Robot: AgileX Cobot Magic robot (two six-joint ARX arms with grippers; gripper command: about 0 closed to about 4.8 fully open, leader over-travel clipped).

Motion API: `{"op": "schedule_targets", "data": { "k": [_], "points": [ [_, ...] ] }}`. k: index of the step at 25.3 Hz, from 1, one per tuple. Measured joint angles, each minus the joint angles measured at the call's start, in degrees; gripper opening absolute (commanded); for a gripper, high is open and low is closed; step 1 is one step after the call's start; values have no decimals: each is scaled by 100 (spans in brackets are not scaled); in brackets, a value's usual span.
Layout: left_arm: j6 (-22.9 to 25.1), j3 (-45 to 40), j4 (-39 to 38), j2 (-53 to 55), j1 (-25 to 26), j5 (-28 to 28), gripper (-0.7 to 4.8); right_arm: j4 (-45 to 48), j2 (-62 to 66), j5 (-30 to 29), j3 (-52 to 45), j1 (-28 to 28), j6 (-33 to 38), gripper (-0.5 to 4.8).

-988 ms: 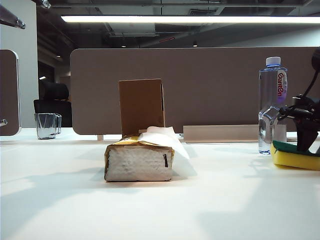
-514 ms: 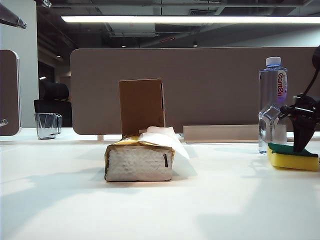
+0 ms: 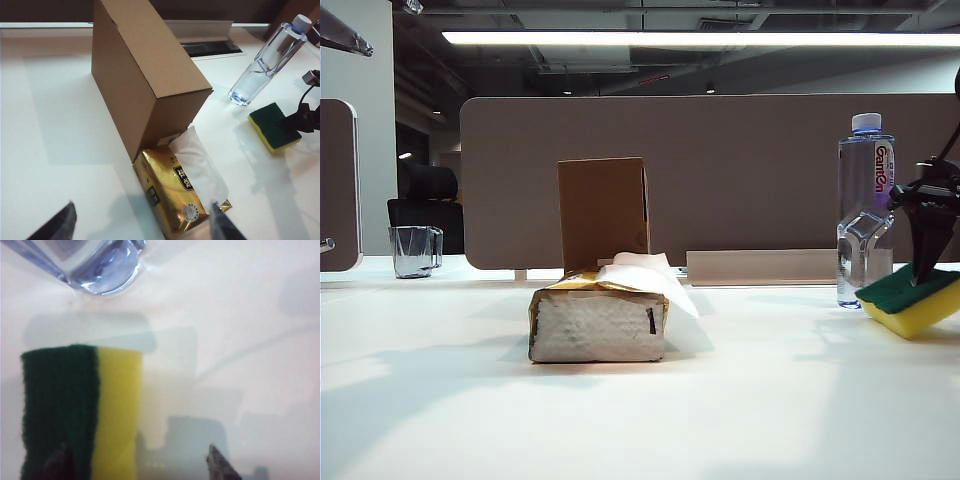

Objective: Move the sponge from left to right to wipe the table, avoiding obstacles on the table, and finally reaching the bottle of mineral water.

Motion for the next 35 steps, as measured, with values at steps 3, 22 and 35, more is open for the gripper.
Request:
{"op": "schedule_targets", "data": {
  "k": [3, 22, 35],
  "points": [
    [-68, 0, 2, 0, 0, 0, 341, -4, -4, -9, 0, 0, 0, 355],
    [-87, 0, 0, -79, 0, 4, 341, 7, -610, -20, -4, 0, 0, 396],
    [367, 0, 603, -332, 0, -470, 273, -280, -2549, -28, 0, 0, -262, 144]
  ]
}}
